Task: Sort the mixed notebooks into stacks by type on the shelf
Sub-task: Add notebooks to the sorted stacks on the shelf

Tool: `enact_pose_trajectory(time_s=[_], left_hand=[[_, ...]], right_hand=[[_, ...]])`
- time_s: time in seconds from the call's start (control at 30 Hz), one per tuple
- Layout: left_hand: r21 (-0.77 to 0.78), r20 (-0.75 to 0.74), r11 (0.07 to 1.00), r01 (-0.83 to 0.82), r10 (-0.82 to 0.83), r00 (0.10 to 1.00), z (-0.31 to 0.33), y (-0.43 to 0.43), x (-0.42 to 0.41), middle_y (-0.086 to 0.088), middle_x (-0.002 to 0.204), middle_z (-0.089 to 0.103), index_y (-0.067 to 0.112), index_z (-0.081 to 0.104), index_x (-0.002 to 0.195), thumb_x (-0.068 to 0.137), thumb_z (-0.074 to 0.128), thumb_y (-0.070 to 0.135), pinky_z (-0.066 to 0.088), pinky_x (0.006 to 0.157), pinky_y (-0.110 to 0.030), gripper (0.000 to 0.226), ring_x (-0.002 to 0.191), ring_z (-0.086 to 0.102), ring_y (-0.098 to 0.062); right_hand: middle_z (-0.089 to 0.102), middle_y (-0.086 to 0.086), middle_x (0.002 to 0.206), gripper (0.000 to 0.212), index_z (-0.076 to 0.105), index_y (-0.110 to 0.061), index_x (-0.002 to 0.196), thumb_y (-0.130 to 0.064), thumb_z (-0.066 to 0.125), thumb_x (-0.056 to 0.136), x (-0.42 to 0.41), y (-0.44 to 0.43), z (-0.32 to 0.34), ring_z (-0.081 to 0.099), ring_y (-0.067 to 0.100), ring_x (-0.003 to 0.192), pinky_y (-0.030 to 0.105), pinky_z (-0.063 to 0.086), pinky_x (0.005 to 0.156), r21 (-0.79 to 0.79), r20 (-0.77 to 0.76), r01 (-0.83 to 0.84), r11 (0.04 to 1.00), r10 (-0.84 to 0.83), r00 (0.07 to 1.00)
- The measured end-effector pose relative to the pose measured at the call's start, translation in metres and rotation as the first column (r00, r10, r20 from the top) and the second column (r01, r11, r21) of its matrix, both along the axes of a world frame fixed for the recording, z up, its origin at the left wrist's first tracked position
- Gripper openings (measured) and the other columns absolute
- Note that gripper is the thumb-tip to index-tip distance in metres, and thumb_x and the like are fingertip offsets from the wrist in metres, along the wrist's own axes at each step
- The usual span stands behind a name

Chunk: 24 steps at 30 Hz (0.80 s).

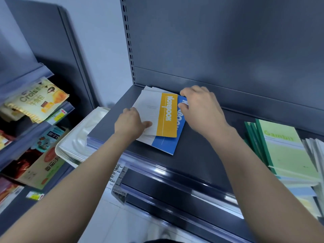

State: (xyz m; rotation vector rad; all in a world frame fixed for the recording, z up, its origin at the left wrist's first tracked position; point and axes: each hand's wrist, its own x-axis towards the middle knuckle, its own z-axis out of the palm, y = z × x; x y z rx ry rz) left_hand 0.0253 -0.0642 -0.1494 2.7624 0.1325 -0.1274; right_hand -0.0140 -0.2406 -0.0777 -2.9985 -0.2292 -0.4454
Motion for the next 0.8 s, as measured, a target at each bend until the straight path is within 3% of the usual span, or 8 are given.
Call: enact_pose_trajectory(time_s=[0.17, 0.27, 0.37, 0.53, 0.63, 0.7, 0.8], left_hand=[[-0.072, -0.079, 0.996, -0.061, 0.055, 0.995, -0.003, -0.003, 0.022, -0.019, 0.120, 0.051, -0.002, 0.038, 0.122, 0.076, 0.074, 0.041, 0.043, 0.077, -0.039, 0.072, 0.109, 0.053, -0.034], [-0.174, -0.075, 0.982, -0.074, 0.062, 0.995, -0.003, 0.003, 0.030, -0.020, 0.109, 0.058, -0.003, 0.036, 0.117, 0.083, 0.069, 0.021, 0.041, 0.068, -0.037, 0.053, 0.101, 0.056, -0.037], [-0.233, -0.019, 0.969, -0.079, 0.076, 0.997, 0.001, 0.022, 0.037, -0.020, 0.111, 0.057, -0.003, 0.044, 0.111, 0.090, 0.049, 0.007, 0.037, 0.066, -0.035, 0.023, 0.096, 0.054, -0.035], [-0.351, 0.077, 0.926, -0.137, 0.174, 0.982, 0.019, 0.068, 0.044, -0.025, 0.116, 0.054, 0.001, 0.038, 0.105, 0.092, 0.038, 0.000, 0.033, 0.070, -0.032, 0.013, 0.106, 0.052, -0.040], [-0.391, 0.101, 0.909, -0.146, 0.200, 0.975, 0.022, 0.091, 0.047, -0.011, 0.089, 0.052, 0.007, 0.038, 0.087, 0.093, 0.038, 0.000, 0.035, 0.061, -0.029, 0.008, 0.092, 0.051, -0.035], [-0.416, 0.096, 0.896, -0.155, 0.213, 0.972, 0.021, 0.102, 0.049, -0.001, 0.070, 0.039, 0.015, 0.026, 0.070, 0.092, 0.037, -0.002, 0.030, 0.050, -0.025, 0.030, 0.081, 0.045, -0.027], [-0.451, 0.089, 0.877, -0.165, 0.228, 0.970, 0.019, 0.114, 0.049, 0.002, 0.068, 0.035, 0.011, 0.034, 0.085, 0.093, 0.036, 0.000, 0.030, 0.048, -0.029, 0.014, 0.078, 0.044, -0.026]], right_hand=[[0.057, 0.008, 0.109, 0.021, 0.055, -0.008, 0.109, -0.019, 0.045, 0.094, 0.010, -0.001, -0.004, 0.050, 0.026, 0.100, 0.038, 0.040, 0.086, 0.016, -0.027, 0.058, 0.998, -0.058, 0.998], [0.057, 0.009, 0.112, 0.023, 0.055, -0.008, 0.112, -0.020, 0.045, 0.095, 0.014, 0.006, -0.006, 0.049, 0.027, 0.102, 0.038, 0.039, 0.087, 0.025, -0.066, 0.111, 0.993, -0.109, 0.992], [0.057, 0.010, 0.113, 0.024, 0.055, -0.007, 0.113, -0.020, 0.046, 0.094, 0.019, 0.019, -0.011, 0.050, 0.029, 0.103, 0.039, 0.041, 0.087, 0.036, -0.100, 0.174, 0.984, -0.170, 0.980], [0.056, 0.014, 0.114, 0.026, 0.055, -0.004, 0.114, -0.017, 0.047, 0.093, 0.031, 0.045, -0.029, 0.051, 0.031, 0.105, 0.037, 0.042, 0.085, 0.087, -0.194, 0.252, 0.964, -0.231, 0.953], [0.057, 0.015, 0.113, 0.027, 0.054, -0.003, 0.114, -0.016, 0.047, 0.092, 0.038, 0.058, -0.044, 0.053, 0.033, 0.101, 0.035, 0.043, 0.079, 0.102, -0.273, 0.310, 0.945, -0.273, 0.922], [0.057, 0.015, 0.110, 0.027, 0.053, -0.003, 0.113, -0.019, 0.048, 0.092, 0.042, 0.065, -0.053, 0.053, 0.032, 0.097, 0.034, 0.043, 0.073, 0.150, -0.325, 0.364, 0.919, -0.301, 0.896], [0.056, 0.013, 0.112, 0.034, 0.052, -0.003, 0.114, -0.028, 0.051, 0.092, 0.052, 0.076, -0.064, 0.053, 0.031, 0.099, 0.032, 0.039, 0.071, 0.228, -0.400, 0.453, 0.862, -0.341, 0.851]])
